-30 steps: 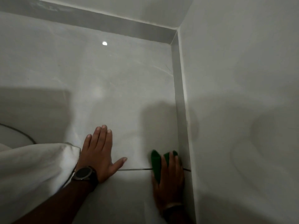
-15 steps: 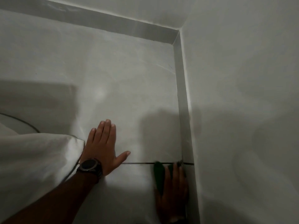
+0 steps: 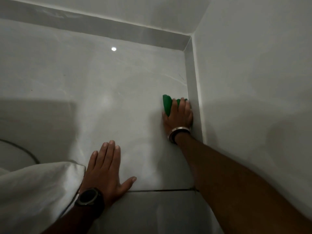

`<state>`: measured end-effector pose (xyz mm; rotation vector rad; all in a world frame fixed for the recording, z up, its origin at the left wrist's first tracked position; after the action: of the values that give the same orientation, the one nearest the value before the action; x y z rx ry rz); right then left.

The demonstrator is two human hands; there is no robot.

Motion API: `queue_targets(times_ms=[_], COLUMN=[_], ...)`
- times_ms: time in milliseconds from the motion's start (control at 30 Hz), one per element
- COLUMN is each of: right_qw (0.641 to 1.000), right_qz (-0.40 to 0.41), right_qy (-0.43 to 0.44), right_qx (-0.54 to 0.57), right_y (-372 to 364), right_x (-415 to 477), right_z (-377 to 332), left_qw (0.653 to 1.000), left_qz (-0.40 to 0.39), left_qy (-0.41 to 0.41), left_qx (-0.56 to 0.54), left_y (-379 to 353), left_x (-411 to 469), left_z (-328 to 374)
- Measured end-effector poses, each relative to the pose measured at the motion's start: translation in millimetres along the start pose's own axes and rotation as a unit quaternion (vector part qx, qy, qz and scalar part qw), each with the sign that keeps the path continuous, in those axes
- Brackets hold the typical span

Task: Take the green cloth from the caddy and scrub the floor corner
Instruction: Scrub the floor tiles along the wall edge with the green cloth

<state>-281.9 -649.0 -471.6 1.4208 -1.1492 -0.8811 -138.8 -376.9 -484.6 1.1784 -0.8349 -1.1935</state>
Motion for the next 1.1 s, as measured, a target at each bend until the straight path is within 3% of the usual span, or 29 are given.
queue_targets(times_ms=[200, 467, 667, 1100], right_qw=[0.999, 0.999, 0.999, 0.999], right_qz=[-0.017, -0.038, 0.007, 0.037], right_qy=[0.038, 0.036, 0.049, 0.036], right_qx=[-0.013, -0.010, -0.006, 0.013], right_y=[3, 23, 30, 30], right_x=[-11, -190, -301, -345], right_z=[3, 27, 47, 59], left_qw=[1.000, 1.000, 1.000, 0.999], left_qz=[-0.001, -0.012, -0.020, -0.034], left_qy=[0.002, 0.000, 0.002, 0.005], left_qx=[-0.003, -0.004, -0.003, -0.004], left_y=[1, 6, 4, -2], left_x=[0, -1, -2, -1], left_z=[-1, 1, 0, -2])
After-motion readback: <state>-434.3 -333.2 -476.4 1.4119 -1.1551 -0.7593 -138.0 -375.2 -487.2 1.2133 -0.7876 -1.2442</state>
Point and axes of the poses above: each hand's wrist, its own x-axis towards the middle knuckle, its own y-axis out of the back of the hand, z = x × y, the point moved 7 cm from there along x, towards the middle knuckle, and after that the axes turned 1 degree about y, right-handed, at the moved point
